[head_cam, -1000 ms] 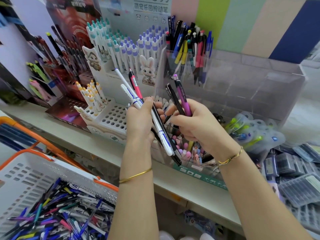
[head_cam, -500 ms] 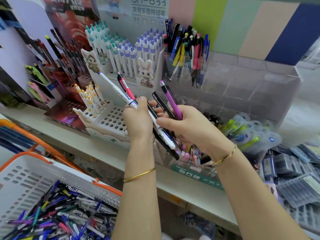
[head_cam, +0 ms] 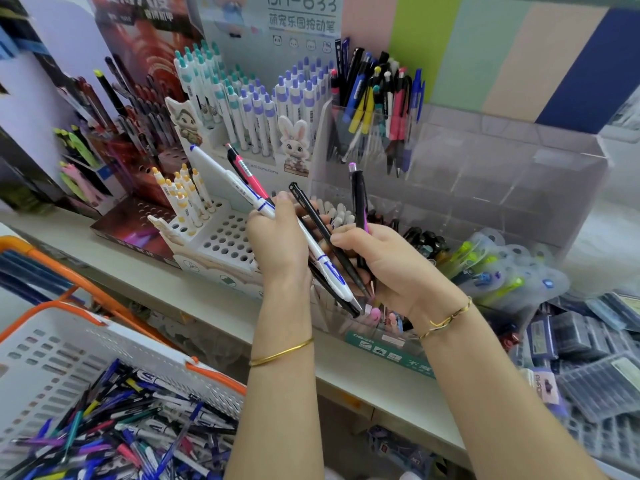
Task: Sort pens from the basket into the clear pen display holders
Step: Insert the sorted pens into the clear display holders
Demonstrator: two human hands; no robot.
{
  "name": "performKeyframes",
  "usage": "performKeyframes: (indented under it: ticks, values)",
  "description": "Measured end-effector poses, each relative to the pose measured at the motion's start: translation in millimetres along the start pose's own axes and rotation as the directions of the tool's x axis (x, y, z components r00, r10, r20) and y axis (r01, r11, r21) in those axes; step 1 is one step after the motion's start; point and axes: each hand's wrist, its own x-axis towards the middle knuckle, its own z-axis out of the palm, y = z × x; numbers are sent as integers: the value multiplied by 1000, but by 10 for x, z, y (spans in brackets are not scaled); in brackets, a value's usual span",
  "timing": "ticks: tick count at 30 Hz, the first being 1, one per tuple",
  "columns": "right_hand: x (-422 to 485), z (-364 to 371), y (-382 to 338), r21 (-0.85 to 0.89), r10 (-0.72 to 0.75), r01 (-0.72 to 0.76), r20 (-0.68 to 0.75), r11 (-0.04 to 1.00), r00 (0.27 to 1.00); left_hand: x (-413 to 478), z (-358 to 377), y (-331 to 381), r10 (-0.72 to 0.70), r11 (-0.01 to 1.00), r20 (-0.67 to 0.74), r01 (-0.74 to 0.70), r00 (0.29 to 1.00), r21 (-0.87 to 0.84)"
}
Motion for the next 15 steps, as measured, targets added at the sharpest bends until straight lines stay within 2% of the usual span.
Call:
performKeyframes:
  ticks: [7, 10, 13, 15]
  values:
    - [-11, -27, -4, 100, 3, -10, 78, 995, 997, 65, -14, -47, 7, 999, 5, -7, 1000, 53]
    - [-20, -80, -45, 142, -8, -6, 101, 990, 995, 68, -17, -16, -9, 1000, 0, 9, 1000, -13]
    - [-13, -116, -90, 133, 25, -33, 58, 991, 998, 83, -21, 6, -57, 996, 9, 58, 998, -69]
    - [-7, -128, -112, 113, -8, 3, 44, 994, 999, 94, -21, 8, -101, 990, 8, 102, 995, -98]
